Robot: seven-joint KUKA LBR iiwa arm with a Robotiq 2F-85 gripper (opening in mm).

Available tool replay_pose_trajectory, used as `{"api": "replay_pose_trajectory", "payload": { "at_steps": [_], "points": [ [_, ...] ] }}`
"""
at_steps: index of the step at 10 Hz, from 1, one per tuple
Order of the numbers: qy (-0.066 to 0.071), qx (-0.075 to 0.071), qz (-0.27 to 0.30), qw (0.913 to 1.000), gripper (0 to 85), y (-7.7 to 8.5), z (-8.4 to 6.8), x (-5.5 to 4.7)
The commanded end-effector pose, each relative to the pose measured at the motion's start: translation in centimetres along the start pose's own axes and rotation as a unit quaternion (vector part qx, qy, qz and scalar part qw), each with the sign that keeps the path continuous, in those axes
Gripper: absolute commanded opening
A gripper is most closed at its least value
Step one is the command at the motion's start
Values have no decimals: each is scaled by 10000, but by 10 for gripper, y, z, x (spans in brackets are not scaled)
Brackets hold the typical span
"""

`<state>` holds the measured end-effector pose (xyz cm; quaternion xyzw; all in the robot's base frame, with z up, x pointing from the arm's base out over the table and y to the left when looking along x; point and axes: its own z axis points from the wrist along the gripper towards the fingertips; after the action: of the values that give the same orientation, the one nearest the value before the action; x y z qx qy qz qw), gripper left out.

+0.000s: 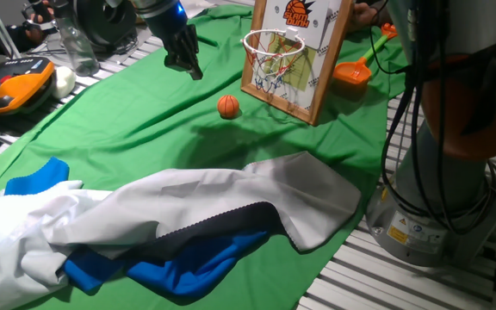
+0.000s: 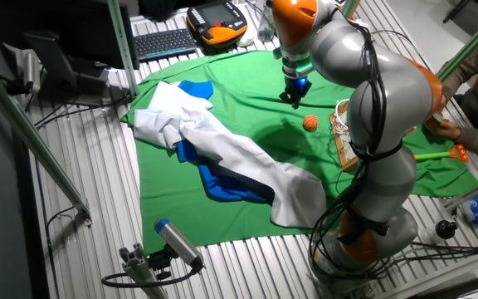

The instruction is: Grab a basketball, release it and shoot it into the basket

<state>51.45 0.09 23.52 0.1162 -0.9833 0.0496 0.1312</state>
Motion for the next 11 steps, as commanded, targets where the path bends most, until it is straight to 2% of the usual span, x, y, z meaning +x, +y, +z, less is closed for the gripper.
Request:
{"api": "replay_pose_trajectory", "payload": {
  "at_steps": [1,2,3,4,5,6,7,8,9,10,11],
  "points": [
    [-71,-135,92,9998,0,0,0,0],
    [-109,-66,154,9998,0,0,0,0],
    [-262,154,196,9993,0,0,0,0],
    [-290,337,271,9986,0,0,0,0],
    [-249,588,364,9973,0,0,0,0],
    [-280,906,359,9948,0,0,0,0],
    [-393,989,350,9937,0,0,0,0],
    [-394,1076,341,9928,0,0,0,0],
    [-390,1268,270,9908,0,0,0,0],
    [-458,1345,223,9896,0,0,0,0],
    [-503,1401,262,9885,170,0,0,0]
  ]
}}
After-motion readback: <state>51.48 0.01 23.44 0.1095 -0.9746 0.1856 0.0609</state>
